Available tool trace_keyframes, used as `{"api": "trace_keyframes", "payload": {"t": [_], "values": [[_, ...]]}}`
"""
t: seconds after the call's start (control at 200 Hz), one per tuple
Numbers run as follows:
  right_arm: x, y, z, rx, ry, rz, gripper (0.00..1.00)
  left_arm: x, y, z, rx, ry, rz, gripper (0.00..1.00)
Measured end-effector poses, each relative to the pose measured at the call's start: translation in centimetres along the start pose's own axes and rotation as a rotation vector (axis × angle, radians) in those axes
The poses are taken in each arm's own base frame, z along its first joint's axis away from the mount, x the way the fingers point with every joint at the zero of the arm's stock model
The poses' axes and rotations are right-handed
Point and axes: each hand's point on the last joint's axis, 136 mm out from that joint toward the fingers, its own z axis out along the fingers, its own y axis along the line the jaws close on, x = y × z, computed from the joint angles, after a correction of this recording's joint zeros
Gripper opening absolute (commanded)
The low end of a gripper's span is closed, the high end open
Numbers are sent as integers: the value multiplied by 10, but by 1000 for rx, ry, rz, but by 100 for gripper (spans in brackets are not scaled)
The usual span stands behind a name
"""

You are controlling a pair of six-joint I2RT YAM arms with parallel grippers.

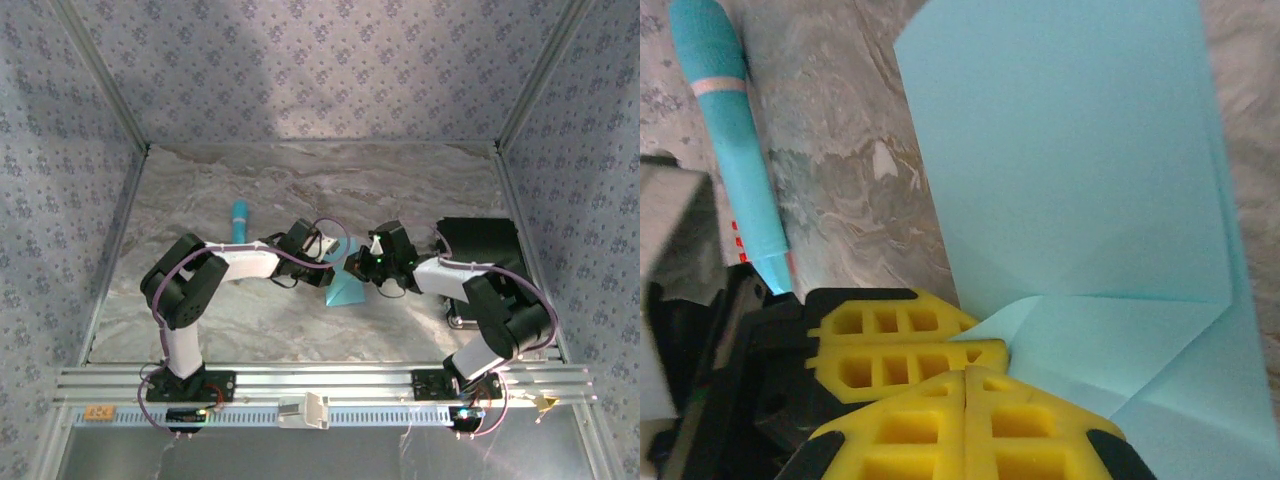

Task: Fold a paper plane with a square sheet of paper (pick it up from the middle)
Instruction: Fold the triangle a second time at the center of the table.

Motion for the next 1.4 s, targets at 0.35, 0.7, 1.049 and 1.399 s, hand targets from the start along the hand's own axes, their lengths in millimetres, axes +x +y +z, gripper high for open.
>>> {"api": "trace_keyframes", "payload": {"t": [0.35, 0.7, 1.049, 1.399], "values": [[14, -21, 16, 38, 38, 35, 4, 0, 0, 0, 1, 0, 0, 0], [17, -33, 19, 10, 22, 54, 2, 0, 0, 0, 2, 1, -1, 13], [15, -32, 19, 11, 17, 60, 2, -6, -1, -31, -35, -7, -73, 38], [15, -33, 19, 20, 20, 64, 2, -11, -41, -55, 119, -5, -86, 11]]}}
